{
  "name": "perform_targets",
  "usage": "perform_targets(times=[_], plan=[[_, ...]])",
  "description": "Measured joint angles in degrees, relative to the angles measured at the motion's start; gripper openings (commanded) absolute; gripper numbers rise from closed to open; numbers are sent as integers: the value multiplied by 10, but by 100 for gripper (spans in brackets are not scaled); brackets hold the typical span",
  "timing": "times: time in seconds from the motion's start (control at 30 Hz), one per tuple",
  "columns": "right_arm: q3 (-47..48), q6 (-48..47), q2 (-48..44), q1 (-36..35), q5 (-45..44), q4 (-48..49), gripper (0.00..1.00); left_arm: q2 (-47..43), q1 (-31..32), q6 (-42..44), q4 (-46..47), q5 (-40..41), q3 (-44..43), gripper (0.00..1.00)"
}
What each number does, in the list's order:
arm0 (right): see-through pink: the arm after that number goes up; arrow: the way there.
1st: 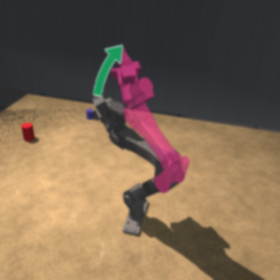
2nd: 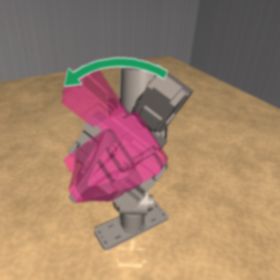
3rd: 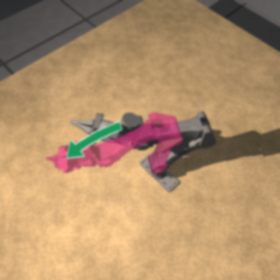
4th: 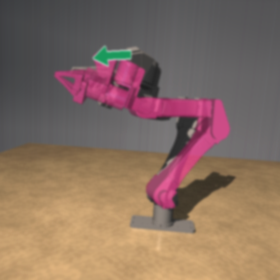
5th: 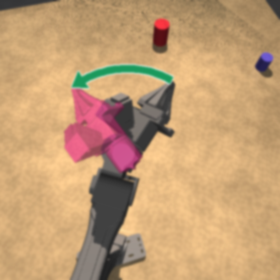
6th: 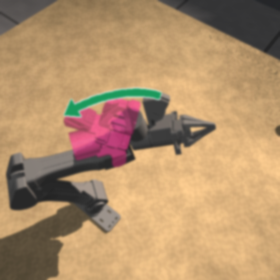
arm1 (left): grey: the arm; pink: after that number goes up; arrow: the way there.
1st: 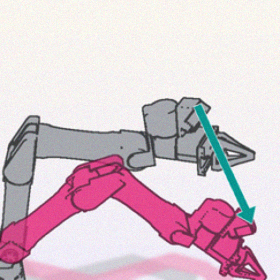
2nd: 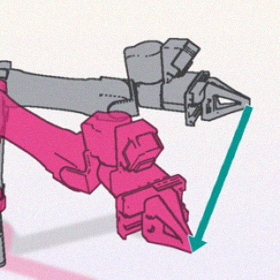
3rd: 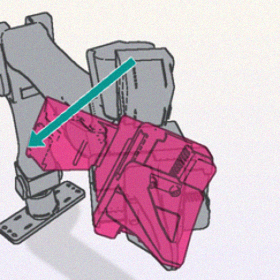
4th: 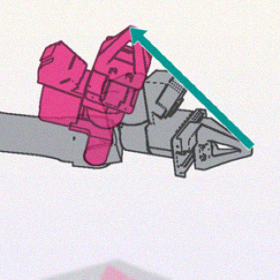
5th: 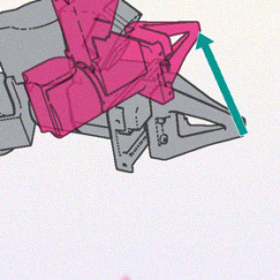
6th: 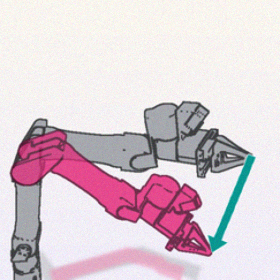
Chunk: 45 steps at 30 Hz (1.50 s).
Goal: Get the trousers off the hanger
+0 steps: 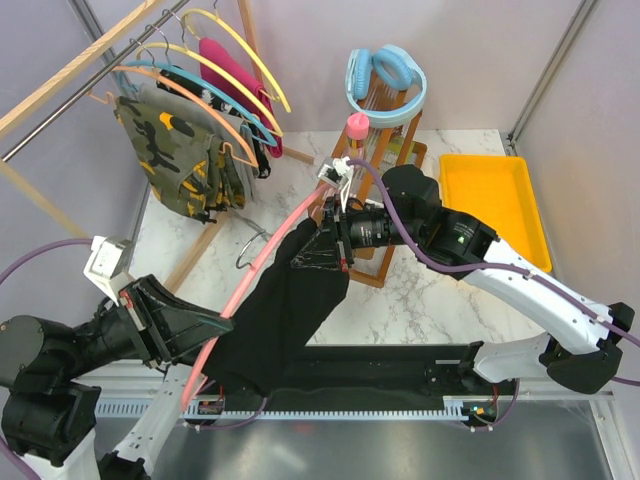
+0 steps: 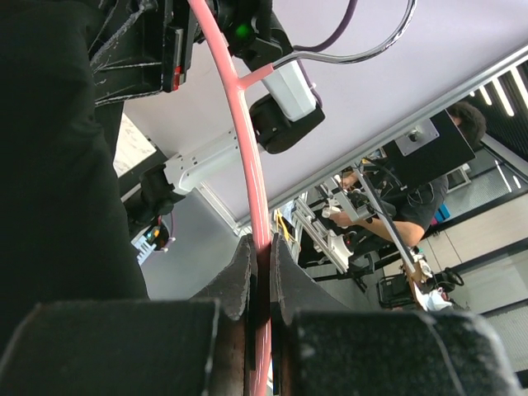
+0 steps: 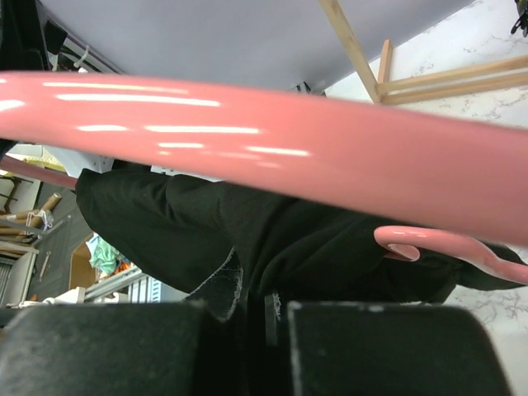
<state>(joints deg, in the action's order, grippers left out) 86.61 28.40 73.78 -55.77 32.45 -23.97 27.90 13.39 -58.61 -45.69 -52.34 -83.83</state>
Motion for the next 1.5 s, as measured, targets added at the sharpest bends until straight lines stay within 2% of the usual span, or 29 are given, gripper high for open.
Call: perform_targets(times=[0.03, 0.1, 0.17, 0.2, 0.3, 0.4, 0.5, 0.57, 0.63, 0.7, 0.73, 0.93, 1.2, 1.5], plan=[[0, -2, 0, 0, 0, -3, 39, 0, 0, 1, -1, 0, 1, 2], [3, -4, 1, 0, 2, -9, 40, 0, 0, 2, -2, 2, 4, 2], [13, -15, 2, -2, 3, -13, 52, 0, 0, 5, -11, 10, 11, 2], [18, -16, 3, -2, 3, -14, 55, 1, 0, 6, -14, 12, 14, 2], [30, -21, 4, -3, 3, -16, 46, 4, 0, 9, -13, 12, 16, 2], [31, -22, 7, -3, 9, -17, 52, 4, 0, 9, -7, 9, 16, 2], [31, -16, 21, -3, 18, -3, 51, 4, 0, 5, -2, 7, 17, 2], [31, -16, 30, -3, 21, 4, 37, 4, 0, -3, 7, 5, 20, 2], [31, -13, 40, -3, 22, 12, 6, 4, 0, -13, 16, 1, 23, 2], [31, -11, 46, -2, 20, 17, 6, 4, 0, -20, 23, -4, 23, 2], [31, -7, 48, -2, 19, 20, 0, 4, 0, -22, 26, -5, 23, 2], [32, 4, 49, -1, 16, 31, 0, 4, 3, -23, 33, -6, 32, 2], [91, 25, 49, 7, 11, 15, 0, 5, 10, 74, -14, 47, -3, 2], [98, 39, 10, 36, 18, -6, 0, 10, 16, 96, -6, 99, 19, 2]])
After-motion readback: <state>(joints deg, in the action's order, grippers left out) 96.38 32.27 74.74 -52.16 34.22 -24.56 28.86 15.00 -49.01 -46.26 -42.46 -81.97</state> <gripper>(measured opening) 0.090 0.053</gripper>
